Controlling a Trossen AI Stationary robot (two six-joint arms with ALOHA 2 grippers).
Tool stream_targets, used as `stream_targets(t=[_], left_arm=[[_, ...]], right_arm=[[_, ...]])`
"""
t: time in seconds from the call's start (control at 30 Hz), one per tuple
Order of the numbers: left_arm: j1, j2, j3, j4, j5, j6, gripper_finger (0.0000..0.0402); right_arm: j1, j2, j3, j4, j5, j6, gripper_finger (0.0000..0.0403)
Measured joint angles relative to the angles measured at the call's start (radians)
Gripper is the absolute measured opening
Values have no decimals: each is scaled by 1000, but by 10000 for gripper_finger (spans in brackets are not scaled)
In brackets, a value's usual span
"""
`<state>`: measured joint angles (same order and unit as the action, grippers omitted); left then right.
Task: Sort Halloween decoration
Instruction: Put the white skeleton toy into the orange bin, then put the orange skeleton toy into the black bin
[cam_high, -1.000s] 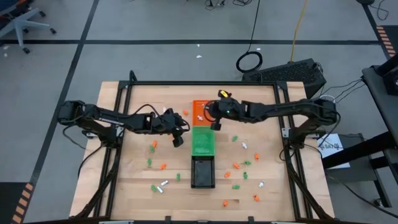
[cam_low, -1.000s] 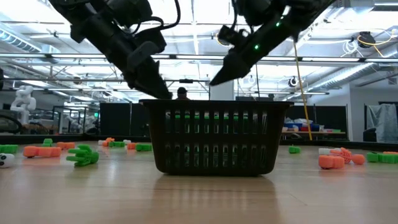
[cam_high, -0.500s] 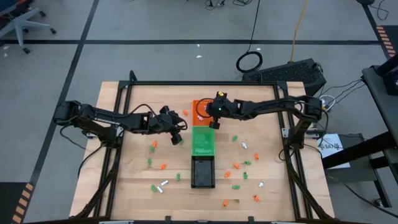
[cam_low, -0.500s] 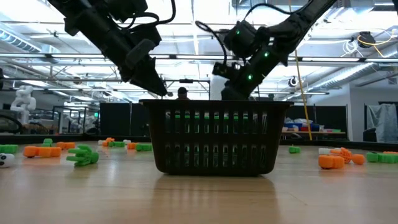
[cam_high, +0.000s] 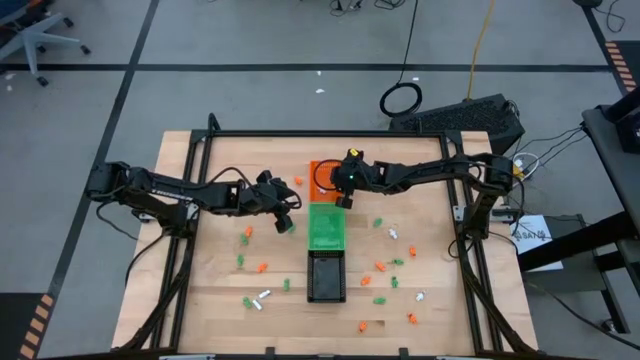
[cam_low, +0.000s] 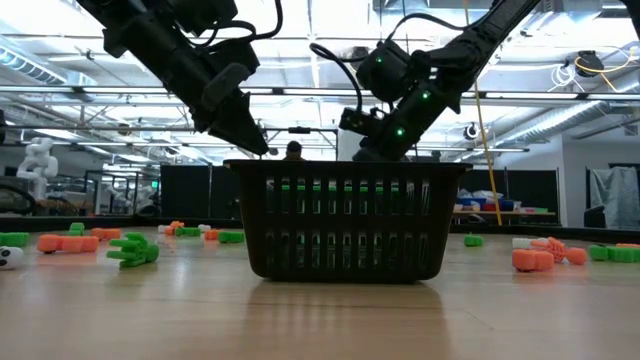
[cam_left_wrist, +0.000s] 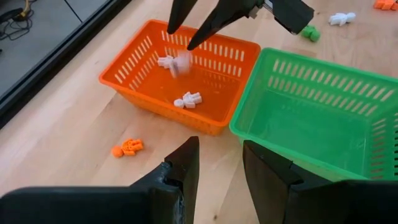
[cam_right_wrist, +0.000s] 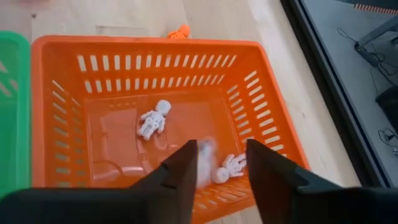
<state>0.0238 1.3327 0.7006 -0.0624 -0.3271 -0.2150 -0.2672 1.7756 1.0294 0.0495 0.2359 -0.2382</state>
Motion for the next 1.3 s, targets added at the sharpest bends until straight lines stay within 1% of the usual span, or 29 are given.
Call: stream_targets(t=[0.13,0.23,0.47,0.53,0.67,0.8,0.93,1.03,1.17,1.23,1.3], left_arm=[[0,0,0,0,0,0,125],[0,0,0,-5,-7,7,125],[13,-14,-1,-98,-57,11,125],[18,-26,-1,-121,-59,11,125],[29,-59,-1,-167,-48,19,125],[45,-100,-1,-217,-38,18,125],[48,-125,-1,-279,-14,-20,125],[38,-126,-1,-322,15,-60,125],[30,-117,-1,-417,16,-100,125],[25,-115,-1,-489,16,-161,125],[11,-116,-1,-518,17,-233,125]], right_arm=[[6,-9,0,1,0,-1,169],[25,-57,0,-18,3,2,180],[129,-244,-11,-127,-1,36,175],[169,-287,-36,-164,-3,61,171],[251,-345,-124,-174,-4,132,169],[332,-375,-209,-152,6,222,169],[415,-378,-271,-87,93,293,169],[472,-379,-303,-39,148,297,169],[534,-379,-311,43,212,270,169],[558,-379,-311,84,233,259,169],[580,-379,-311,113,236,241,169]])
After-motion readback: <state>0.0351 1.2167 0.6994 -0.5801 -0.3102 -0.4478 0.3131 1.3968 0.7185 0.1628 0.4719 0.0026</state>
